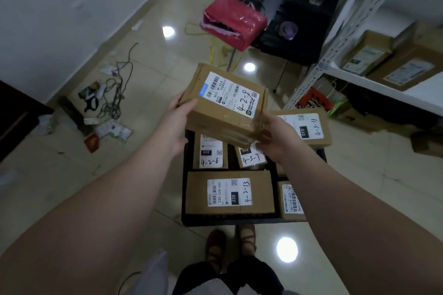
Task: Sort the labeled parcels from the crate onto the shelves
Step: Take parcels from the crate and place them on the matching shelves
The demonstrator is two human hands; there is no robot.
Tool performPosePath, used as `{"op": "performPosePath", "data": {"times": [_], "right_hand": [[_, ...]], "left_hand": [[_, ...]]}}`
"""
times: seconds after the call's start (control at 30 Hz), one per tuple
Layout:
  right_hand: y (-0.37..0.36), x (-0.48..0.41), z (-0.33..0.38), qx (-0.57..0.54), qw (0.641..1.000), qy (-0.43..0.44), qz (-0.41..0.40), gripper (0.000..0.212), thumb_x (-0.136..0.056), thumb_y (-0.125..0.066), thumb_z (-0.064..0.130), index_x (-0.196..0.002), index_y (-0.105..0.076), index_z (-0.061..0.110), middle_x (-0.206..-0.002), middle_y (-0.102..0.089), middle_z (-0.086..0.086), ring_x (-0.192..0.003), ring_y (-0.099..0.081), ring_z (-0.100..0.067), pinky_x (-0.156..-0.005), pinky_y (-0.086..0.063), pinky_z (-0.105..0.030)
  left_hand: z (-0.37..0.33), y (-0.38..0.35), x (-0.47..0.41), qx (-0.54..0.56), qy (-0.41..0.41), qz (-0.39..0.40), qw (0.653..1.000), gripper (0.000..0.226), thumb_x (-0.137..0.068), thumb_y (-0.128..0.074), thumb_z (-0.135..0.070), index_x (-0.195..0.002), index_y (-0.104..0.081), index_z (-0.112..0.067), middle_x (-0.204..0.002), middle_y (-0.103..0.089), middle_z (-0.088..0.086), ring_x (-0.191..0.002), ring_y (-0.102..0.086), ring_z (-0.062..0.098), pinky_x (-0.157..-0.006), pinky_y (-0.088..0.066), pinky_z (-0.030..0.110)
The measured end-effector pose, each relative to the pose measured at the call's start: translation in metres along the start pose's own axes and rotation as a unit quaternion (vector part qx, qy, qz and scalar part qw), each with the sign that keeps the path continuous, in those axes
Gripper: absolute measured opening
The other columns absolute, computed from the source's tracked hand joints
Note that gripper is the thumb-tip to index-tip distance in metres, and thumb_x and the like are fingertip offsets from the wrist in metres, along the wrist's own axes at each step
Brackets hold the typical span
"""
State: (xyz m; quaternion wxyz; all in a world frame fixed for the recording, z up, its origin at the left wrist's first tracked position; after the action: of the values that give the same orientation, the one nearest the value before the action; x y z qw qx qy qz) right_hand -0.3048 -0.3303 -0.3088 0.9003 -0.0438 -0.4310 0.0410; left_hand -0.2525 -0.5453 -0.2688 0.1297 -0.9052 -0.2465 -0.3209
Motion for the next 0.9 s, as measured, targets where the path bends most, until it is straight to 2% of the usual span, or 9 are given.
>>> {"op": "performPosePath", "data": {"times": [0.1,0.17,0.23,0.3,0.5,0.7,0.77,0.83,0.9], "right_hand": [[0.012,0.023,0.016,-0.081,0.997,0.005,0.001,0.028,-0.088,-0.067,0.039,-0.092,-0.064,0.012,-0.1,-0.066,-0.008,-0.087,-0.06,-0.021,-0.086,-0.055,-0.037],[0.022,0.039,0.027,-0.118,0.993,0.022,-0.005,0.033,-0.086,-0.069,0.042,-0.096,-0.062,0.011,-0.107,-0.067,-0.01,-0.097,-0.064,-0.026,-0.074,-0.059,-0.037],[0.032,0.056,0.038,-0.137,0.99,0.044,-0.006,0.032,-0.089,-0.064,0.043,-0.099,-0.062,0.013,-0.109,-0.066,-0.011,-0.1,-0.063,-0.029,-0.068,-0.058,-0.037],[0.044,0.071,0.045,-0.144,0.987,0.064,-0.006,0.033,-0.094,-0.057,0.046,-0.102,-0.064,0.015,-0.108,-0.066,-0.01,-0.098,-0.065,-0.03,-0.074,-0.059,-0.044],[0.096,0.112,0.05,-0.158,0.982,0.096,-0.029,0.053,-0.086,-0.057,0.064,-0.108,-0.061,0.016,-0.107,-0.07,-0.014,-0.097,-0.069,-0.033,-0.088,-0.055,-0.053],[0.159,0.15,0.034,-0.164,0.979,0.101,-0.071,0.051,-0.09,-0.048,0.066,-0.098,-0.064,0.019,-0.11,-0.069,-0.023,-0.102,-0.068,-0.039,-0.095,-0.052,-0.053],[0.178,0.162,0.028,-0.155,0.979,0.107,-0.077,0.051,-0.09,-0.048,0.067,-0.107,-0.064,0.022,-0.111,-0.069,-0.021,-0.093,-0.071,-0.036,-0.082,-0.059,-0.048],[0.198,0.175,0.022,-0.152,0.979,0.108,-0.085,0.048,-0.09,-0.05,0.065,-0.117,-0.06,0.026,-0.107,-0.069,-0.018,-0.081,-0.073,-0.032,-0.068,-0.06,-0.041],[0.22,0.185,0.016,-0.147,0.979,0.104,-0.098,0.051,-0.088,-0.055,0.063,-0.122,-0.058,0.026,-0.106,-0.068,-0.018,-0.085,-0.072,-0.033,-0.07,-0.059,-0.042]], "left_hand": [[-0.025,-0.01,0.01,0.008,-0.024,0.035,0.999,0.037,-0.094,-0.058,-0.027,-0.127,-0.049,-0.04,-0.117,-0.06,-0.01,-0.102,-0.052,0.009,-0.099,-0.027,0.054],[-0.041,-0.02,0.02,0.002,-0.045,0.055,0.997,0.038,-0.092,-0.06,-0.029,-0.125,-0.05,-0.044,-0.13,-0.056,-0.005,-0.118,-0.048,0.018,-0.104,-0.024,0.062],[-0.054,-0.035,0.035,-0.007,-0.059,0.081,0.995,0.039,-0.094,-0.057,-0.028,-0.13,-0.046,-0.041,-0.125,-0.054,-0.005,-0.116,-0.044,0.019,-0.103,-0.025,0.064],[-0.061,-0.053,0.05,-0.014,-0.069,0.111,0.991,0.043,-0.096,-0.055,-0.028,-0.136,-0.042,-0.037,-0.112,-0.052,-0.009,-0.106,-0.042,0.016,-0.104,-0.023,0.063],[-0.08,-0.106,0.082,-0.029,-0.096,0.168,0.981,0.032,-0.094,-0.058,-0.029,-0.121,-0.048,-0.041,-0.122,-0.049,-0.004,-0.128,-0.035,0.024,-0.11,-0.012,0.068],[-0.069,-0.168,0.116,-0.084,-0.093,0.235,0.964,0.04,-0.094,-0.056,-0.029,-0.132,-0.043,-0.034,-0.105,-0.05,-0.009,-0.111,-0.041,0.021,-0.108,-0.017,0.066],[-0.058,-0.187,0.131,-0.101,-0.085,0.249,0.959,0.042,-0.095,-0.056,-0.028,-0.134,-0.041,-0.032,-0.109,-0.053,-0.003,-0.1,-0.049,0.018,-0.094,-0.038,0.057],[-0.045,-0.202,0.141,-0.114,-0.067,0.259,0.957,0.045,-0.095,-0.056,-0.029,-0.136,-0.038,-0.032,-0.109,-0.056,0.002,-0.091,-0.054,0.017,-0.074,-0.046,0.046],[-0.031,-0.215,0.145,-0.127,-0.043,0.265,0.955,0.047,-0.094,-0.058,-0.031,-0.135,-0.036,-0.031,-0.106,-0.057,0.003,-0.094,-0.056,0.021,-0.091,-0.043,0.06]]}}
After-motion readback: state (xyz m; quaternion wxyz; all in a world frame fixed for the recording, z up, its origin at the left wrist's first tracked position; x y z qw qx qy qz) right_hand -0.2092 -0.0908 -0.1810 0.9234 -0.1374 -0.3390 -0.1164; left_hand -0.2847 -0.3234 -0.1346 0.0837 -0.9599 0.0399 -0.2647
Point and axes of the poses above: each hand's wrist, its own x-axis away from the middle knuckle, its own y-axis out of the back of the hand, z = x × y, the point moved 9 cm from there along -x, towards the middle knuckle
